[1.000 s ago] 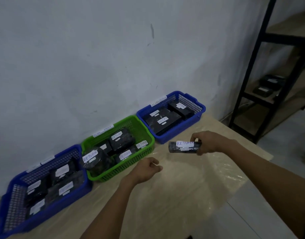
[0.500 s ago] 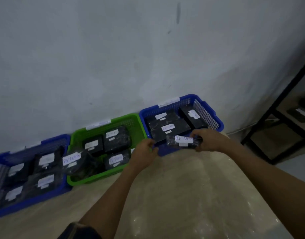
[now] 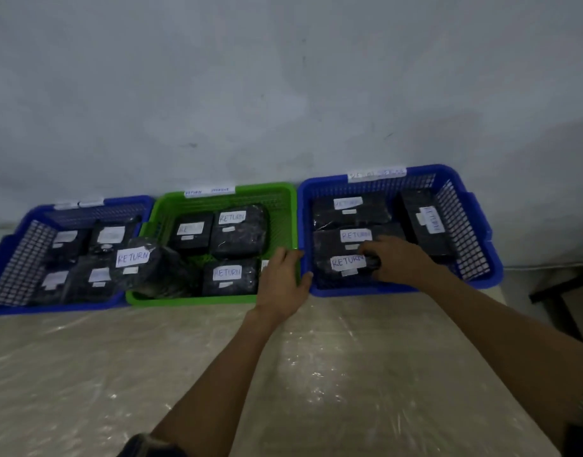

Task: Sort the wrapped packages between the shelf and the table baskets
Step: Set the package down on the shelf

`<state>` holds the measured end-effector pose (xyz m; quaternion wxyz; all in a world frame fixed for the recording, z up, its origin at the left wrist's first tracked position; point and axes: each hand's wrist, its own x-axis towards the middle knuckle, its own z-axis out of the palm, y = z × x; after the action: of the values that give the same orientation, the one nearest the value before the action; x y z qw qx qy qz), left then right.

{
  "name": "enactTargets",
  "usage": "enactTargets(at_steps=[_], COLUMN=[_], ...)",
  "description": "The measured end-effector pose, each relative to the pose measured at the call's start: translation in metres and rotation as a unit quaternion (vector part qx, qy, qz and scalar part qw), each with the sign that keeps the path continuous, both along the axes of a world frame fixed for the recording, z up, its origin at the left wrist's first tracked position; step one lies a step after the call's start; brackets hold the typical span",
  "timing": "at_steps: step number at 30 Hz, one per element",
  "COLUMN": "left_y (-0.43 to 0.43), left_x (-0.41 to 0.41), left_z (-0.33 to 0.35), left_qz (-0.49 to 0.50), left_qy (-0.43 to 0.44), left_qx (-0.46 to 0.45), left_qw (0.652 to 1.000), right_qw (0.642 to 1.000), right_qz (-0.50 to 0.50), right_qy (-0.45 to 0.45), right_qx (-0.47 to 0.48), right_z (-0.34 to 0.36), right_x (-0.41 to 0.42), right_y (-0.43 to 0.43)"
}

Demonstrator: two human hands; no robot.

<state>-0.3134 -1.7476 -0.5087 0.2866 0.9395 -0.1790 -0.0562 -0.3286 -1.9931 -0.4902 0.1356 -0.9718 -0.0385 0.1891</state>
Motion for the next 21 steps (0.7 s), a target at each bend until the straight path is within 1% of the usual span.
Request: enactTargets(at_steps=[4, 9, 14, 17, 21], left_y=[0.003, 0.001, 0.002, 0.006, 0.010], left_x=[0.006, 0.003, 0.003, 0.004, 0.002], left_z=[-0.008, -0.011, -0.011, -0.013, -0.017], left_qz=[-0.002, 0.018, 0.017, 0.016, 0.005], left_qy=[-0.007, 0.008, 0.025, 0.043, 0.042], left_qx=[-0.037, -0.071, -0.085, -0.093, -0.080], left_qw=[0.999, 0.997, 0.996, 0.995, 0.996], right_qw=[1.000, 0.998, 0.997, 0.996, 0.996], right_qz=[0.030, 0.052, 0.074, 0.041, 0.011], right_qy=[0.009, 0.030, 0.015, 0.059, 0.072], right_qx=[0.003, -0.003, 0.014, 0.054, 0.057], right_z=[-0.022, -0.024, -0.026, -0.027, -0.029], right_x=[0.010, 0.016, 0.009, 0.008, 0.008], right_y=[0.001, -0.001, 0.007, 0.013, 0.014])
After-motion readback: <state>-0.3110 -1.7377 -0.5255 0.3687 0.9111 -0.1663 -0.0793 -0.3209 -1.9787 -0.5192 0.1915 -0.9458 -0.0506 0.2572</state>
